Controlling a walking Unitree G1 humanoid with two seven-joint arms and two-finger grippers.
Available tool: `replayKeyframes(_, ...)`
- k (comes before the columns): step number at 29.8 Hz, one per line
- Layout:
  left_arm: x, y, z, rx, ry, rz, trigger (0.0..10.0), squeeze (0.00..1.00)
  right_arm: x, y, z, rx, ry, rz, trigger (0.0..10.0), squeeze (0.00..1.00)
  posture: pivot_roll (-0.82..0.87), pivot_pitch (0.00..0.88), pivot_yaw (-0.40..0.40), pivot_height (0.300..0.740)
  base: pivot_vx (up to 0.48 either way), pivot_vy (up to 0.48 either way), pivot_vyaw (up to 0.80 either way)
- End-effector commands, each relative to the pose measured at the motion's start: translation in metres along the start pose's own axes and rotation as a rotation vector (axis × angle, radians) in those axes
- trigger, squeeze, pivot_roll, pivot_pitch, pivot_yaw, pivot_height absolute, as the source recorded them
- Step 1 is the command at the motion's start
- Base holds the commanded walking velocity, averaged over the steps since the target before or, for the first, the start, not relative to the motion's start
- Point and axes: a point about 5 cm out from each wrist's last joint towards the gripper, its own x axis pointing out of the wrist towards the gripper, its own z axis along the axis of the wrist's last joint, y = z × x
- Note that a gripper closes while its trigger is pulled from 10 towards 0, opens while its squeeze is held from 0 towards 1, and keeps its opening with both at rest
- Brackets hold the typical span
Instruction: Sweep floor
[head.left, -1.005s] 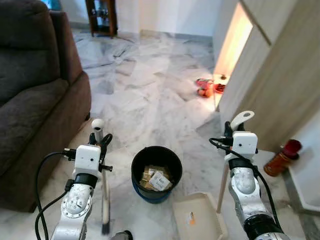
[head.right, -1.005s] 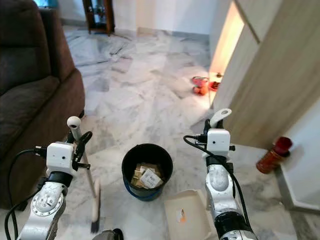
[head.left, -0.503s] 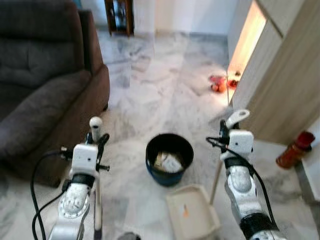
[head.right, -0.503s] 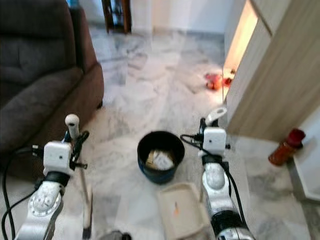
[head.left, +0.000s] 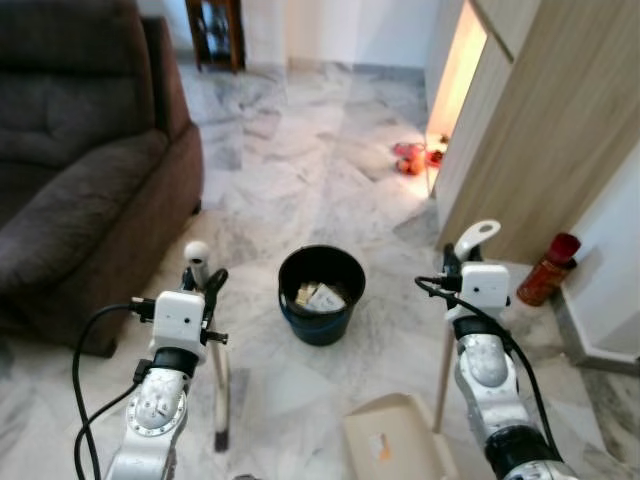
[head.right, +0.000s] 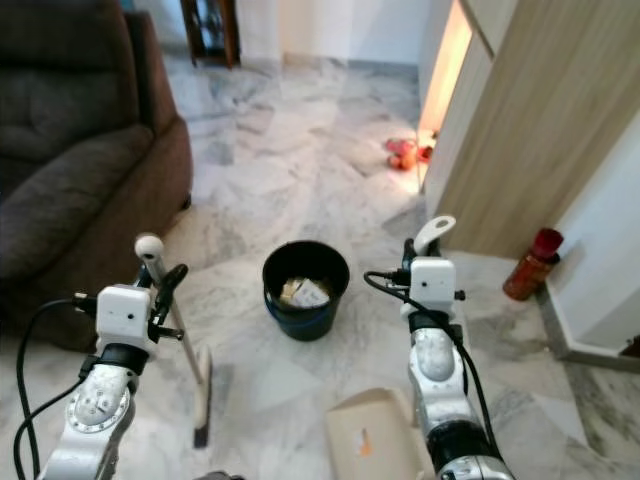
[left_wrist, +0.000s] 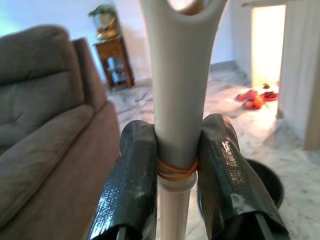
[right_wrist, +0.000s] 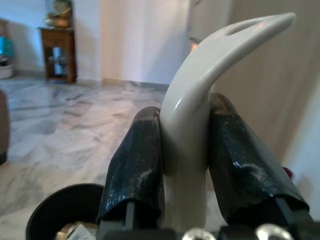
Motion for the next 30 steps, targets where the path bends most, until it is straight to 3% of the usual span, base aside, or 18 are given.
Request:
replayKeyframes(1, 0.005, -0.001, 0.008, 0.009, -0.036, -0.020, 10.0, 0.00, 0.005, -0.003, 0.007, 0.003, -0.032, -0.010, 10.0, 0.00, 0.07, 0.048, -0.042, 0.740, 0.000, 0.000, -0.80)
replayKeyframes(16, 0.009, -0.003, 0.008, 0.022, -0.032, -0.033, 10.0, 0.00, 0.004, -0.004, 0.005, 0.004, -0.021, -0.036, 10.0, 0.00, 0.07, 0.057, -0.039, 0.740, 0.000, 0.000, -0.80)
replayKeyframes(21, 0.014, -0.003, 0.010, 0.013, -0.037, -0.031, 10.0, 0.00, 0.003, -0.001, 0.005, 0.009, -0.021, -0.032, 10.0, 0.00, 0.07, 0.057, -0.037, 0.740, 0.000, -0.352, -0.80)
replayKeyframes(30, 0.016, -0.005, 0.008, -0.005, -0.030, -0.031, 10.0, 0.00, 0.002, 0.002, 0.005, 0.013, -0.022, -0.024, 10.0, 0.00, 0.06, 0.055, -0.037, 0.740, 0.000, 0.000, -0.80)
